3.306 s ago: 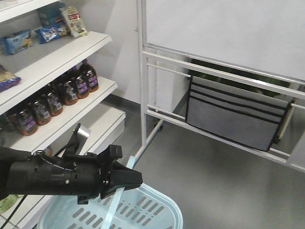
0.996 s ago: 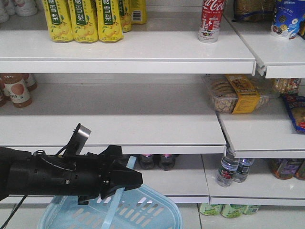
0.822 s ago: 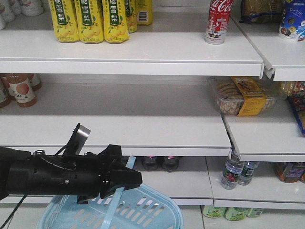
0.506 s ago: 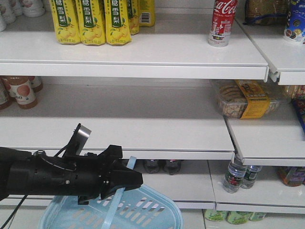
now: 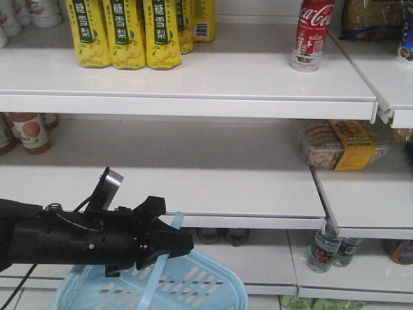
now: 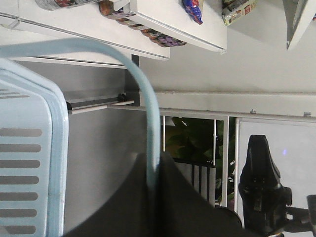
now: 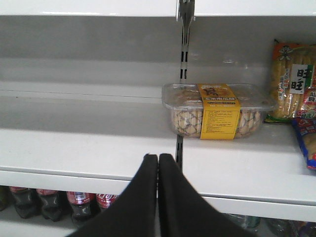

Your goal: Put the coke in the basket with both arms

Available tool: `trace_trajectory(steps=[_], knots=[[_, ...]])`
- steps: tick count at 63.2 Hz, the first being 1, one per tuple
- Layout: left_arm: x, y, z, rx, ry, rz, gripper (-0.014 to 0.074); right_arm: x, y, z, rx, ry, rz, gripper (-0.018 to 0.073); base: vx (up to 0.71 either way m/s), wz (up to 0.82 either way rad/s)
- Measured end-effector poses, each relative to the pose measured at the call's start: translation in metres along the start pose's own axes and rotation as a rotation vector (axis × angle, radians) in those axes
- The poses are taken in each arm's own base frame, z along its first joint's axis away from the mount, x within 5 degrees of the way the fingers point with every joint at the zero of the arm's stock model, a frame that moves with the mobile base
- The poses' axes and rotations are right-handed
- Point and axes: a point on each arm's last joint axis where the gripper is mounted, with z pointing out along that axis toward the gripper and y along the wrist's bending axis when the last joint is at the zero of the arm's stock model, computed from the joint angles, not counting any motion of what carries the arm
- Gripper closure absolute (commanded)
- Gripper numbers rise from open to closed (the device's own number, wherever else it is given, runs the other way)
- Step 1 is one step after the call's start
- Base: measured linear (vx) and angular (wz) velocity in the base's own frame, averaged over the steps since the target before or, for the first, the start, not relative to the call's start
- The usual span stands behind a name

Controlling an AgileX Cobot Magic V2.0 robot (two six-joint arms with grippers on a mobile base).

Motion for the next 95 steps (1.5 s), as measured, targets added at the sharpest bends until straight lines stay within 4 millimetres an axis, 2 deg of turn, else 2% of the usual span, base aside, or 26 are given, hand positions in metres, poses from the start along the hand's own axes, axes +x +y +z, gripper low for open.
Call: trace_trajectory(steps=[95], knots=[[0.0,0.0,0.0,0.0,0.0,0.0,0.0603,0.0,0.0,0.0,0.0,0.0,0.0,0.0569,0.04,-0.01]])
